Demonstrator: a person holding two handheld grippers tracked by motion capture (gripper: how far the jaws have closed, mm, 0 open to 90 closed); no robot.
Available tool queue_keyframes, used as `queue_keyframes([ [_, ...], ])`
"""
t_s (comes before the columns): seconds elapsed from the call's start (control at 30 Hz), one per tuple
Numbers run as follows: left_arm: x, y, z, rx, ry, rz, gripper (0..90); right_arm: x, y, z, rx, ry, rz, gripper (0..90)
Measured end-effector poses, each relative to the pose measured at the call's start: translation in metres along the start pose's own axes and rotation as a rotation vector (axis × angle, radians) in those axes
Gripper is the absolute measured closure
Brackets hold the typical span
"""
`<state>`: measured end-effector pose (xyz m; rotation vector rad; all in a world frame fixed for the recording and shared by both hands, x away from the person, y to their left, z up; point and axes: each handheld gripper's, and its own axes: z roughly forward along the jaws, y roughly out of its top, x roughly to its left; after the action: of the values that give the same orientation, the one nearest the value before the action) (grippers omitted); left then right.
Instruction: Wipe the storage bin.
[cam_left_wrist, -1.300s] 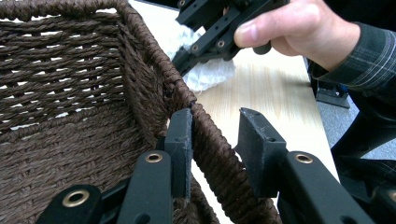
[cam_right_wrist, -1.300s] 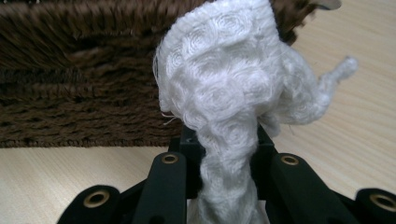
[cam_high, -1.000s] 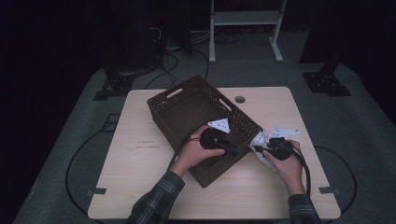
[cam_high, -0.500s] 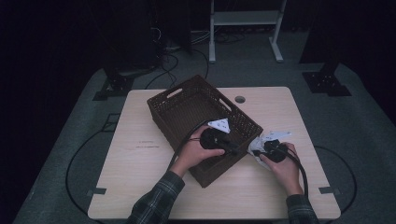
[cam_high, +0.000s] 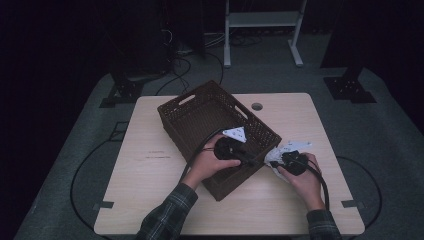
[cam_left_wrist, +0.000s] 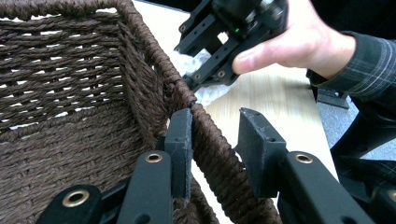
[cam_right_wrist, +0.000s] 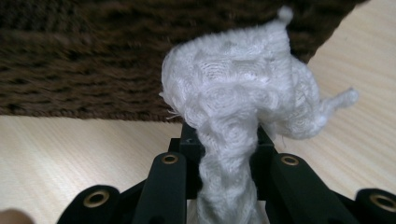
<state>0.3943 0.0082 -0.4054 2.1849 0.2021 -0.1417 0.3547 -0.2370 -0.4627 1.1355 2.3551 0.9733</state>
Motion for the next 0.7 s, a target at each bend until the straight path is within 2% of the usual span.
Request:
queue_keyframes([
  [0.13,0.0,0.0,0.0,0.003,-0.001,0.001,65.1,0.002,0.006,-0.012,-0.05,0.007,-0.007,73.8],
  [0.33,0.0,0.0,0.0,0.001,-0.003,-0.004,65.1,0.004,0.012,-0.025,-0.095,0.005,-0.014,73.8],
  [0.7,0.0,0.0,0.0,-0.001,-0.006,-0.008,65.1,0.011,0.019,-0.042,-0.125,-0.004,-0.043,73.7],
])
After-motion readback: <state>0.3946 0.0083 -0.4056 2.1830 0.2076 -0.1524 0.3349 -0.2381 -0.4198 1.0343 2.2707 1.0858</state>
